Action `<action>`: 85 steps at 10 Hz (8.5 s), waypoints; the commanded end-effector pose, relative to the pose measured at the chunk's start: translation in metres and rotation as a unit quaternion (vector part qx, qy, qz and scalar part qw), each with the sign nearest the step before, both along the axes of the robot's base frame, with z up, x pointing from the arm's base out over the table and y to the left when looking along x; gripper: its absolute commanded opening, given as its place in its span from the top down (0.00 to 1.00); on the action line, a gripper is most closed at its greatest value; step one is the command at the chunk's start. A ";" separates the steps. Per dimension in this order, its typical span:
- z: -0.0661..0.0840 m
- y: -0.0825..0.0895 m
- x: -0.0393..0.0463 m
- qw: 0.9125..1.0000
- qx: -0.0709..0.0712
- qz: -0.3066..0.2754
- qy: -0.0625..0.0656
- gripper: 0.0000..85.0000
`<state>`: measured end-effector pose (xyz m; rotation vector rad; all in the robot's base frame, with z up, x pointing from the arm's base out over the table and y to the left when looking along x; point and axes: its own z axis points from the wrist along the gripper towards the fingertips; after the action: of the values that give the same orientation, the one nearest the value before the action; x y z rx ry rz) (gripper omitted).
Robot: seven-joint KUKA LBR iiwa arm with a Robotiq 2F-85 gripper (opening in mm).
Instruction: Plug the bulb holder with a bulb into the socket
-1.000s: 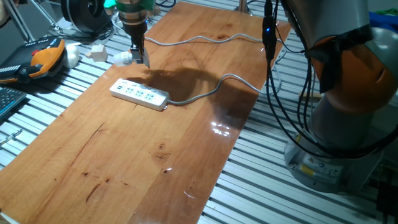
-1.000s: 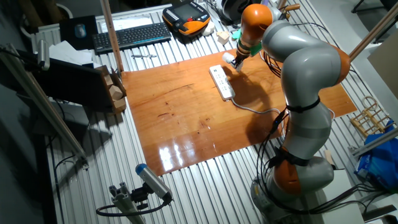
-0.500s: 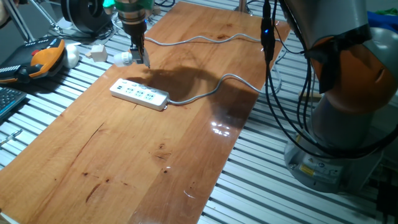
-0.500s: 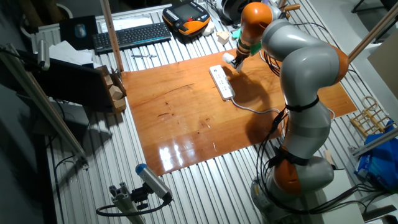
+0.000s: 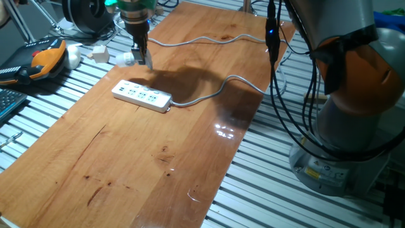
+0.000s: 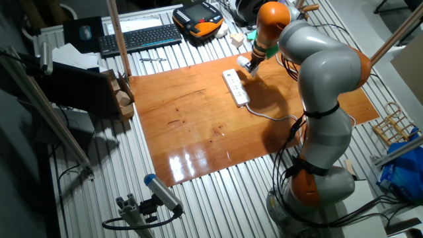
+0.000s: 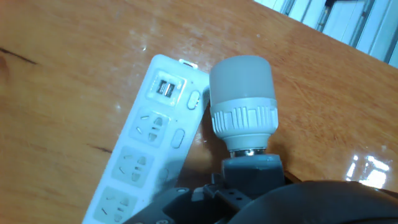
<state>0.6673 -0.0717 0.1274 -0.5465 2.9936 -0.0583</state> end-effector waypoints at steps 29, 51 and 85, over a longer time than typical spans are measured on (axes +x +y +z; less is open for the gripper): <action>0.000 -0.001 0.0014 0.862 0.046 -0.504 0.034 1.00; 0.006 -0.002 -0.0048 0.581 0.051 -0.810 -0.055 1.00; 0.010 -0.002 -0.0102 0.289 0.069 -0.953 -0.053 1.00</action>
<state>0.6575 -0.0741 0.1371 2.6184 1.5038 0.0346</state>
